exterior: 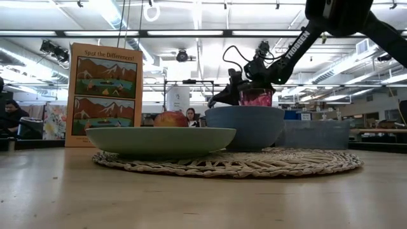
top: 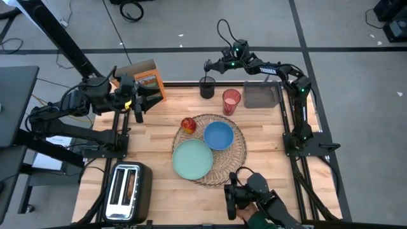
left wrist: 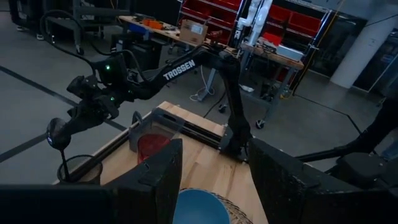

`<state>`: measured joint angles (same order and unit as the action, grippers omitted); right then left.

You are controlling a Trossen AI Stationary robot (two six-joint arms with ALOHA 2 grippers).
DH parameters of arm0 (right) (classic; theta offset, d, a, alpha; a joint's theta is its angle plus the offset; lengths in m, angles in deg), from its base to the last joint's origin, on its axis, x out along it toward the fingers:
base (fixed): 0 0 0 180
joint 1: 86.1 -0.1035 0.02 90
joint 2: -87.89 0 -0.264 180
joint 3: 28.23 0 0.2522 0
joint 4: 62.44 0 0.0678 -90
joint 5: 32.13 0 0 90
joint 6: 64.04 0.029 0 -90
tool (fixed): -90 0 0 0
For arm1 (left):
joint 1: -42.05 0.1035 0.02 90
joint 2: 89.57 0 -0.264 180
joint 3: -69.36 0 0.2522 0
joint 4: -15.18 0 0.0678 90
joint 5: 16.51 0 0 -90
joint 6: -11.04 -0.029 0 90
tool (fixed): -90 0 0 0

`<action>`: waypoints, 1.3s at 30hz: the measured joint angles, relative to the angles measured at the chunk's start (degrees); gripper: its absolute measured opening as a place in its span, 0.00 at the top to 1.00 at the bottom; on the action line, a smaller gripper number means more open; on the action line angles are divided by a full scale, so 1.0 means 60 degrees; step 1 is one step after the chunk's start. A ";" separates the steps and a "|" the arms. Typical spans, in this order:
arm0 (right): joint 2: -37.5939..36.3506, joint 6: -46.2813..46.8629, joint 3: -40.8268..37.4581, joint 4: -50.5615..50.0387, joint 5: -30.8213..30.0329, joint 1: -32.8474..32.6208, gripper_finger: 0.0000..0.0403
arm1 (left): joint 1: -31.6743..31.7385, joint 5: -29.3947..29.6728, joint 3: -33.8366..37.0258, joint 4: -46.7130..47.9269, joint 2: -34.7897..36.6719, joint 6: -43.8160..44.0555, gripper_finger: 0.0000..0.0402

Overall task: Arrange a breakfast setting
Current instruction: Put the black spoon on the brown table mat to the right side of the blue bowl

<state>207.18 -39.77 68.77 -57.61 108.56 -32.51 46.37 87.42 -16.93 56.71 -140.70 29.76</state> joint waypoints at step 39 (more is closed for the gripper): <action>-0.7005 0.2498 0.0000 -0.4068 -0.1587 -0.2254 0.98 | 0.0002 0.1102 0.0000 -0.0007 -0.0040 -0.1300 0.53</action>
<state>165.15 -24.78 68.77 -82.02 99.04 -46.04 46.38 94.03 -16.93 56.66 -140.94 21.96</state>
